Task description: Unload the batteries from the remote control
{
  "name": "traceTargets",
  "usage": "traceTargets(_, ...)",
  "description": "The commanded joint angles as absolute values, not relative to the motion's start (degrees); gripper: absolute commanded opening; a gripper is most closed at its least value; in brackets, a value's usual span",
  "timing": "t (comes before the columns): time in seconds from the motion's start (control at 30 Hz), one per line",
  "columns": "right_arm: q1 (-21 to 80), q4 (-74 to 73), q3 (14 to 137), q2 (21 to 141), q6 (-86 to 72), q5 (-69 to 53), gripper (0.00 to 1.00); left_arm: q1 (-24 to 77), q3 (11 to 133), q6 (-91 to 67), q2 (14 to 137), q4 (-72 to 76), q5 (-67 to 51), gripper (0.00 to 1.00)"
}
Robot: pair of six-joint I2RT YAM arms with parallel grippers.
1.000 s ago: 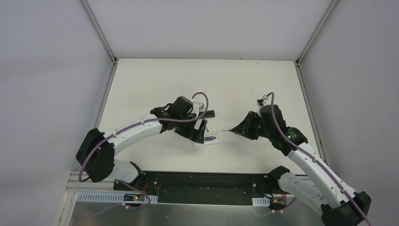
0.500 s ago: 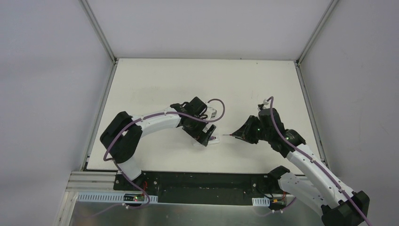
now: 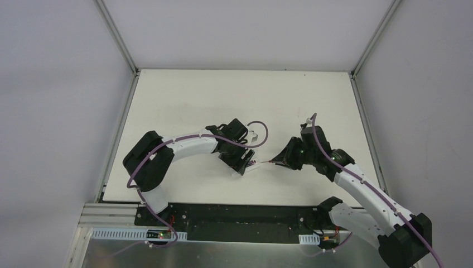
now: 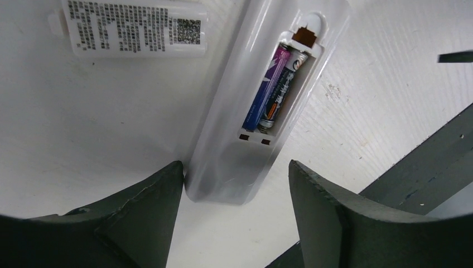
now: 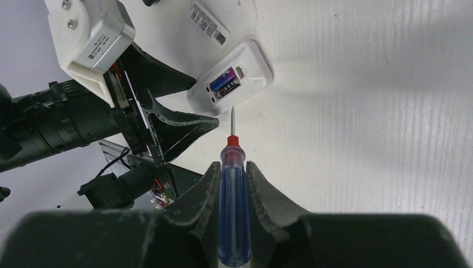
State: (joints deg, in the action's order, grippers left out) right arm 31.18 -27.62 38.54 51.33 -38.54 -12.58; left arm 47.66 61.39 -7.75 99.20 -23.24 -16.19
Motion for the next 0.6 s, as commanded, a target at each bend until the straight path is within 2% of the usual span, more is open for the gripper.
traceTargets(0.0, 31.4, -25.5, 39.9, 53.8, -38.8, -15.5, 0.0, 48.9, 58.7, -12.1, 96.9, -23.1, -18.1, 0.66)
traceTargets(0.27, 31.4, -23.7, 41.1, 56.9, -38.3, -17.4, 0.0, 49.1, 54.4, -19.7, 90.9, -19.7, -17.4, 0.63)
traceTargets(0.4, 31.4, -23.1, 42.4, 59.7, -37.7, -18.3, 0.0, 49.1, 51.7, -23.0, 87.4, -16.7, -14.3, 0.66)
traceTargets(0.57, 32.4, -22.6, 44.1, 63.1, -37.2, -18.4, 0.0, 49.0, 49.5, -27.0, 81.9, -13.9, -8.2, 0.63)
